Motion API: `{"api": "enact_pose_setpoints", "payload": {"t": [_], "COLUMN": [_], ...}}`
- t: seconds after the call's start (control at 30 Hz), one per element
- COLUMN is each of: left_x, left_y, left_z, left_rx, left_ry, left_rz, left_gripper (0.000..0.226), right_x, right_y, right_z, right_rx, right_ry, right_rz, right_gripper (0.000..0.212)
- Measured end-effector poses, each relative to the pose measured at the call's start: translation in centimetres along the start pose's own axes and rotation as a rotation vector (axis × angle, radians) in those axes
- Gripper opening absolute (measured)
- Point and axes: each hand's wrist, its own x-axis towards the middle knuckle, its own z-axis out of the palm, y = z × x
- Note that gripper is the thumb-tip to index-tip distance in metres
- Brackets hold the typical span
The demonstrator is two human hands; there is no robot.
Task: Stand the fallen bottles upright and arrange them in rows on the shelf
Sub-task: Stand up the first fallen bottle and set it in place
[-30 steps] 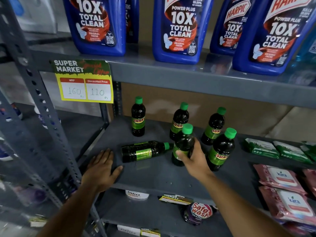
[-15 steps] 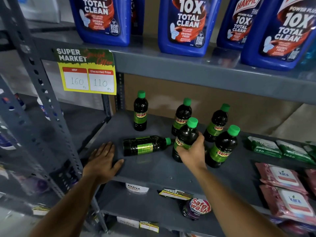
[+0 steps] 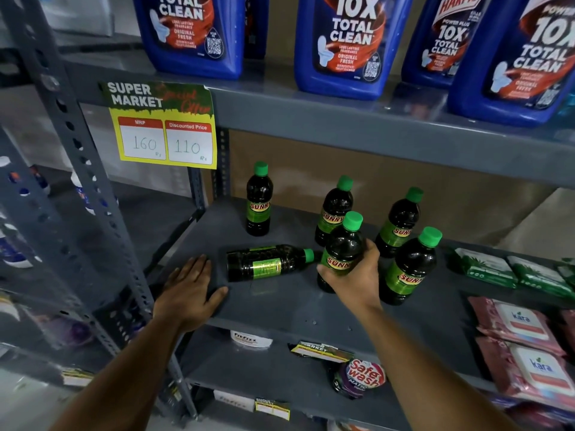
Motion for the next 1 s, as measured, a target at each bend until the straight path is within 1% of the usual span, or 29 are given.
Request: {"api": "enact_pose_setpoints", "payload": {"t": [0.07,0.1,0.17,0.2,0.23,0.27,0.3,0.33,0.37,0.4,0.43,0.47,0.5,0.53,0.57,0.6,0.67,0.7,0.73,0.8,0.83,0.93,1.0], "left_x": [0.1,0.1,0.1,0.1,0.1,0.1,0.1,0.1,0.1,0.0,0.0,-0.1,-0.1,-0.2,-0.3,-0.3,-0.3,-0.2,-0.2,-0.2,-0.3,-0.4,-0.4], "left_y": [0.0,0.0,0.1,0.2,0.2,0.3,0.3,0.3,0.4,0.3,0.3,0.4,0.3,0.3,0.2,0.2,0.1,0.2,0.2,0.3,0.3,0.3,0.3], "left_z": [0.1,0.1,0.0,0.0,-0.1,-0.1,-0.1,-0.1,-0.1,-0.1,-0.2,-0.2,-0.2,-0.2,-0.2,-0.1,-0.1,-0.1,-0.2,-0.3,-0.3,-0.4,-0.4], "left_rx": [-0.001,0.001,0.009,0.014,0.02,0.027,0.034,0.039,0.038,0.033,0.024,0.014,0.002,-0.012,-0.023,-0.028,-0.033,-0.036,-0.038,-0.04,-0.041,-0.04,-0.049], "left_ry": [0.005,0.009,0.007,0.005,0.005,0.003,-0.002,-0.009,-0.012,-0.013,-0.016,-0.021,-0.022,-0.013,0.001,0.01,0.005,0.002,0.001,0.0,0.003,0.007,0.012], "left_rz": [-0.001,-0.002,-0.008,-0.012,-0.015,-0.016,-0.013,-0.009,-0.006,-0.005,-0.003,0.002,0.005,0.008,0.008,0.009,0.003,0.001,0.002,0.008,0.01,0.014,0.015], "left_gripper": [0.094,0.094,0.095,0.095,0.096,0.096,0.096,0.097,0.097,0.097,0.097,0.096,0.096,0.096,0.096,0.095,0.095,0.094,0.093,0.091,0.089,0.091,0.096], "right_x": [-0.4,-0.9,-2.2,-3.0,-4.0,-4.9,-5.6,-6.3,-6.8,-7.2,-7.1,-6.7,-6.0,-5.4,-4.7,-3.8,-2.4,-1.9,-1.3,-0.6,-0.4,0.0,0.3], "right_y": [0.2,0.1,-0.3,-0.3,-0.6,-0.7,-0.9,-1.2,-1.9,-2.7,-3.3,-3.7,-4.0,-4.4,-4.8,-4.8,-5.8,-6.2,-6.6,-7.2,-7.5,-7.5,-7.2], "right_z": [0.1,0.3,0.7,1.2,1.6,2.1,2.7,3.2,3.7,4.3,5.0,5.8,6.7,7.6,8.4,9.1,9.9,10.1,10.3,10.8,11.1,12.2,13.0], "right_rx": [0.034,0.022,-0.157,-0.237,-0.288,-0.298,-0.297,-0.286,-0.269,-0.22,-0.163,-0.102,-0.051,0.019,0.106,0.191,0.365,0.427,0.445,0.43,0.417,0.39,0.45], "right_ry": [-0.031,-0.01,0.133,0.226,0.292,0.297,0.248,0.153,0.026,-0.108,-0.22,-0.29,-0.329,-0.329,-0.305,-0.272,-0.249,-0.254,-0.267,-0.255,-0.245,-0.188,-0.138], "right_rz": [0.026,0.023,-0.044,-0.105,-0.188,-0.28,-0.368,-0.426,-0.417,-0.355,-0.236,-0.078,0.099,0.238,0.352,0.467,0.68,0.752,0.803,0.879,0.886,0.856,0.851], "right_gripper": [0.104,0.109,0.119,0.115,0.106,0.095,0.085,0.077,0.072,0.071,0.075,0.083,0.093,0.104,0.108,0.1,0.065,0.056,0.057,0.071,0.074,0.066,0.061]}}
